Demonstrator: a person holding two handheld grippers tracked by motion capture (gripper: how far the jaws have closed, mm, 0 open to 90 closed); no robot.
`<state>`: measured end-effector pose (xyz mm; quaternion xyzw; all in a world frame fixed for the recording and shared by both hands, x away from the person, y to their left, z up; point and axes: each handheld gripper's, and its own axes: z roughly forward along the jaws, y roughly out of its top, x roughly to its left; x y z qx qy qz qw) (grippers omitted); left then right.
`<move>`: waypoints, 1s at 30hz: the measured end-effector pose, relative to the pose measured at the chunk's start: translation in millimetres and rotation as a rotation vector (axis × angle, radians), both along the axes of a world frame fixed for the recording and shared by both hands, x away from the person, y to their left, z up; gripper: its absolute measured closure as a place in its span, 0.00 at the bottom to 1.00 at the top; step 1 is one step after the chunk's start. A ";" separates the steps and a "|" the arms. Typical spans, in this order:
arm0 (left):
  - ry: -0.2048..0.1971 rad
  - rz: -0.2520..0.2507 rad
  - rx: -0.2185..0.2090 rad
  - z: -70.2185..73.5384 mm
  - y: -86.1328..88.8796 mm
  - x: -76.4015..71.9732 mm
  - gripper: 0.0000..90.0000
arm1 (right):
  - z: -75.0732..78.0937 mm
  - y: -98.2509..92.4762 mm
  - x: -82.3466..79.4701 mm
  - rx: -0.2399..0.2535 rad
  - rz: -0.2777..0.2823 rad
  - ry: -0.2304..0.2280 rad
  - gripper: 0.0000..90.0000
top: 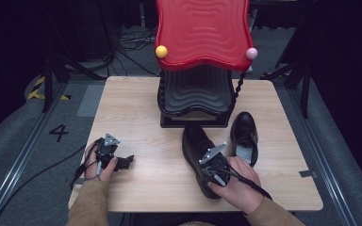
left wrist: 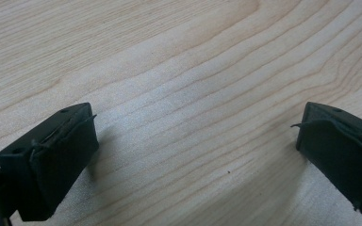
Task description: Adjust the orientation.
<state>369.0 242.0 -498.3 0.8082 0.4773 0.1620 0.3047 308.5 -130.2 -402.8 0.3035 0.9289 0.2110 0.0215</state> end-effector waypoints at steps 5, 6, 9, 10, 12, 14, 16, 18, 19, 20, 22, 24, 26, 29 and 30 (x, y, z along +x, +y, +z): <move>0.000 0.000 0.000 0.0 0.0 0.0 0.00 | -1.4 -6.2 -1.2 -0.034 -0.002 0.010 0.91; 0.000 0.000 0.000 0.0 0.0 0.0 0.00 | -1.2 -8.0 -0.9 -0.034 -0.004 0.014 0.91; 0.000 -0.001 0.000 0.0 0.0 0.3 0.00 | -3.8 -9.6 -2.4 -0.033 0.013 0.039 0.91; 0.000 -0.002 0.001 0.0 0.0 0.3 0.00 | -5.0 -8.8 -3.5 -0.031 0.016 0.050 0.91; -0.002 -0.001 -0.001 -0.2 -0.1 0.4 0.00 | -4.5 -8.3 -4.3 -0.036 0.023 0.045 0.91; -0.003 -0.001 -0.001 -0.3 -0.1 0.4 0.00 | -4.7 -8.9 -3.1 -0.029 0.017 0.056 0.89; -0.003 -0.001 -0.001 -0.2 -0.1 0.4 0.00 | -5.6 -11.0 -1.1 -0.001 0.008 0.096 0.86; -0.003 -0.001 -0.001 -0.3 -0.1 0.5 0.00 | -5.9 -12.7 -0.2 0.004 0.019 0.104 0.81; -0.005 -0.001 0.000 -0.3 -0.1 0.7 0.00 | -5.3 -12.5 -0.9 0.020 0.003 0.112 0.79; -0.006 -0.002 0.001 -0.3 0.0 0.8 0.00 | -4.4 -13.3 -0.7 0.029 0.007 0.113 0.79; -0.003 -0.004 0.002 -0.1 0.1 0.9 0.00 | -1.2 -15.4 -0.6 0.040 0.009 0.111 0.77; -0.005 -0.002 0.002 -0.3 -0.1 1.2 0.00 | 5.2 -19.8 -0.3 0.069 0.010 0.099 0.76; -0.005 -0.002 0.002 -0.3 -0.2 1.3 0.00 | 11.1 -24.1 0.3 0.086 0.012 0.090 0.75; -0.005 -0.002 0.002 -0.3 -0.2 1.3 0.00 | 20.1 -32.3 2.1 0.118 0.003 0.060 0.74; -0.005 -0.002 0.002 -0.3 -0.2 1.3 0.00 | 22.5 -34.8 3.0 0.124 -0.001 0.054 0.74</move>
